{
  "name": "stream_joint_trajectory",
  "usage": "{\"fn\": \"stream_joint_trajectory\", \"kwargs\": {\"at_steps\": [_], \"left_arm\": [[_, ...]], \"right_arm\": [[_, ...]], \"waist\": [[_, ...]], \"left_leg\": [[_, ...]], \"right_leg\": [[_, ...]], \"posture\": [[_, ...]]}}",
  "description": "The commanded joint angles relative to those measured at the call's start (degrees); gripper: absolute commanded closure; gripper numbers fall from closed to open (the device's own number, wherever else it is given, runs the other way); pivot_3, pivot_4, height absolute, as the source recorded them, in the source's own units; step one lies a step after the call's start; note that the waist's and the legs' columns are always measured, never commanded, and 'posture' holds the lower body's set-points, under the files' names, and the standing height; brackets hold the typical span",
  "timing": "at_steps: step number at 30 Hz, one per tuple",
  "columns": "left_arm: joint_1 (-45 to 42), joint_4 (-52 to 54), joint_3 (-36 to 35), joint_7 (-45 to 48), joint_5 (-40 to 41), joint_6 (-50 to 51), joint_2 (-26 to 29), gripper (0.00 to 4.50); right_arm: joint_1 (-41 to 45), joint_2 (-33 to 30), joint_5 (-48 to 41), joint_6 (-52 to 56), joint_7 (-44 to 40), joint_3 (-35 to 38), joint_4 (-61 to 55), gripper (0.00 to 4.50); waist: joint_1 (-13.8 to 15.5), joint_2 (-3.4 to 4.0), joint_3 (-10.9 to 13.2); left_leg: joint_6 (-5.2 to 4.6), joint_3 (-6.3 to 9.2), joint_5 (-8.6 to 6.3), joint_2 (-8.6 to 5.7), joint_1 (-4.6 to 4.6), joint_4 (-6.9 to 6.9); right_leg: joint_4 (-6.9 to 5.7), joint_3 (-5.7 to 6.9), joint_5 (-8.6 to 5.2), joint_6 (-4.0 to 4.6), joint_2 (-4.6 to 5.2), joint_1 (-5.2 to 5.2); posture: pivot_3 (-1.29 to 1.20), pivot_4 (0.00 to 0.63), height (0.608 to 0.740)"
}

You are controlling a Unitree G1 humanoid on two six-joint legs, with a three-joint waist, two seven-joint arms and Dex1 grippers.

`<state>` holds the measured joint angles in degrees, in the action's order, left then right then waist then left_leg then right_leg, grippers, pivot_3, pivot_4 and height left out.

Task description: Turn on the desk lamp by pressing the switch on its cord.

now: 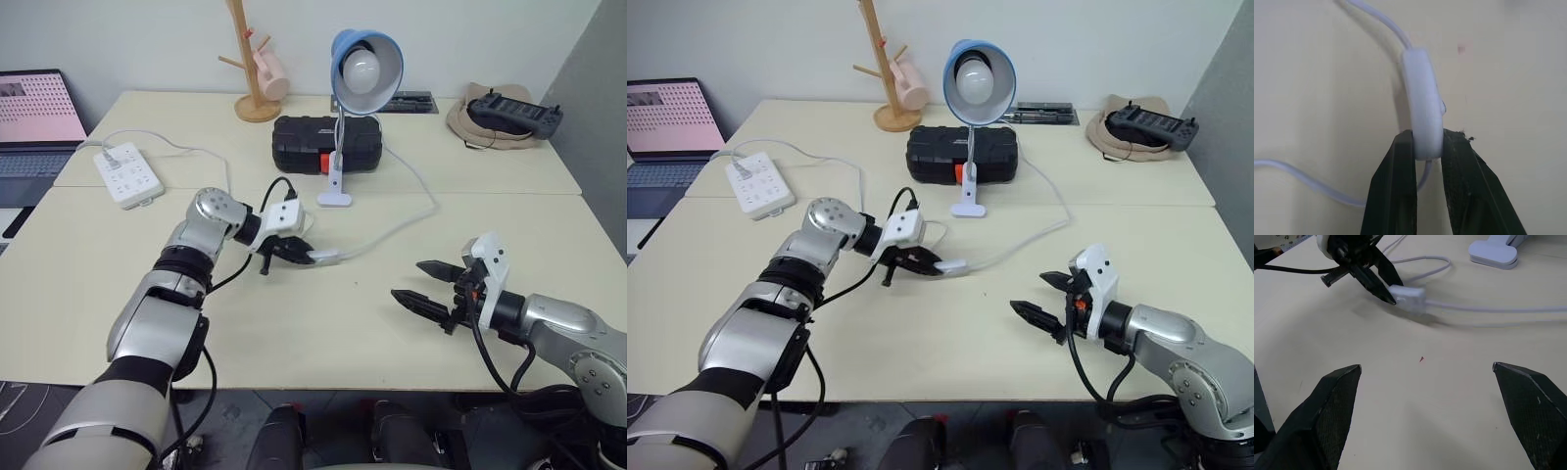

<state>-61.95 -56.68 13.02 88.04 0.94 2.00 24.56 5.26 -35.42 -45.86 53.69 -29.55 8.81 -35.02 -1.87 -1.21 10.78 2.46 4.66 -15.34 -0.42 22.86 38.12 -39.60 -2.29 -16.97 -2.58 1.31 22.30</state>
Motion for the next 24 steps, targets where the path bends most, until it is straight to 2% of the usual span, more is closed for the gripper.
{"fn": "stream_joint_trajectory", "kwargs": {"at_steps": [1, 4, 8, 14, 17, 24], "left_arm": [[-1.5, 12.81, -2.87, 4.34, 12.75, 28.05, 1.41, 4.12], [1.35, 20.97, -5.45, 2.45, 17.54, 41.63, 1.61, 4.12], [5.77, 31.66, -10.04, -4.28, 24.61, 56.03, 0.46, 4.12], [10.24, 40.66, -15.0, -14.3, 30.93, 63.35, -2.82, 4.12], [12.28, 45.55, -16.56, -17.19, 34.78, 66.93, -4.04, 4.12], [14.28, 49.26, -18.72, -22.89, 40.66, 71.16, -5.04, 4.12]], "right_arm": [[-0.37, 4.41, -11.08, 3.22, 3.5, 4.55, -0.65, 0.0], [0.71, 9.05, -22.09, 4.85, 7.79, 6.36, 2.11, 0.0], [4.68, 12.4, -30.32, 4.84, 13.83, 6.99, 7.5, 0.0], [10.88, 12.96, -39.08, 3.96, 18.95, 6.92, 13.52, 0.0], [14.25, 13.0, -40.81, 3.62, 19.8, 6.03, 15.96, 0.0], [16.51, 13.51, -42.53, 3.42, 20.5, 3.23, 16.39, 0.0]], "waist": [[-0.18, 0.0, 0.0], [-0.81, 0.02, -0.01], [-1.45, 0.04, -0.01], [-1.29, 0.04, -0.01], [-1.3, 0.04, -0.01], [-1.24, 0.04, -0.01]], "left_leg": [[0.0, 0.03, 0.0, 0.02, 0.0, -0.01], [0.0, 0.2, 0.0, 0.17, -0.02, -0.04], [0.0, 0.24, 0.01, 0.26, -0.17, -0.03], [0.0, 0.26, 0.01, 0.3, -0.19, -0.04], [0.0, 0.24, 0.01, 0.23, -0.17, -0.04], [0.0, 0.2, 0.02, 0.23, -0.18, -0.05]], "right_leg": [[-0.01, 0.01, 0.0, 0.0, -0.02, 0.0], [-0.05, -0.03, 0.0, 0.01, -0.02, 0.02], [-0.24, -0.16, -0.01, 0.03, 0.05, 0.01], [-0.27, -0.15, -0.01, 0.03, 0.07, 0.01], [-0.23, -0.16, -0.01, 0.03, 0.1, 0.01], [-0.24, -0.18, -0.01, 0.03, 0.11, 0.03]], "posture": [[0.0, 0.15, 0.74], [0.0, 0.15, 0.74], [0.0, 0.15, 0.74], [0.0, 0.15, 0.74], [0.0, 0.15, 0.74], [0.0, 0.15, 0.74]]}}
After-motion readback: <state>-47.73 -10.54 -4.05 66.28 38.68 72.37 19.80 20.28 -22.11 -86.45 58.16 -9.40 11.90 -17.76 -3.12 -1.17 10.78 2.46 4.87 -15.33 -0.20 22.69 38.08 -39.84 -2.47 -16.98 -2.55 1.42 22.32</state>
